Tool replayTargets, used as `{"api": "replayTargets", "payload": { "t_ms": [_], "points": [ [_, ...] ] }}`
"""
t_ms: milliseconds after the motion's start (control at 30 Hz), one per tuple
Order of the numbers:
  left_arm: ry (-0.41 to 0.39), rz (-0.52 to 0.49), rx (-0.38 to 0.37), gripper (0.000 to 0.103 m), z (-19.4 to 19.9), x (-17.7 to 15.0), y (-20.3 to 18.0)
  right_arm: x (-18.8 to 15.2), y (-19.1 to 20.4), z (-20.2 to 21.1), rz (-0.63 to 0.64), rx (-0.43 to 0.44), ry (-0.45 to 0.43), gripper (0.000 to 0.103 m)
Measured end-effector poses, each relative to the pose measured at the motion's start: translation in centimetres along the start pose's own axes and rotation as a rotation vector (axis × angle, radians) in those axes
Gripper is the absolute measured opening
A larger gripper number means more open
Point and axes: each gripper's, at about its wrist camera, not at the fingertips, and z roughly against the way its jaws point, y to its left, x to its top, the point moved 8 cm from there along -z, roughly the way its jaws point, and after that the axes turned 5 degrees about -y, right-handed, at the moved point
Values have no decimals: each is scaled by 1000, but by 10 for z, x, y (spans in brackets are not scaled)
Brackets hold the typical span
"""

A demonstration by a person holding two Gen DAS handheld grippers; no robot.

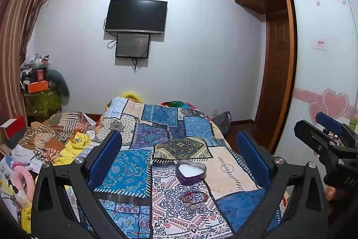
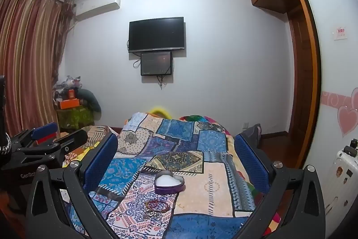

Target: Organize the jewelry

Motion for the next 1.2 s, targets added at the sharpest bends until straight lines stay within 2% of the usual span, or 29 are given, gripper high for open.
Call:
{"api": "replayTargets", "payload": {
  "t_ms": [1200],
  "points": [
    [15, 15, 14, 103, -11, -14, 2, -7, -5, -6, -20, 8, 27, 103]
  ]
}}
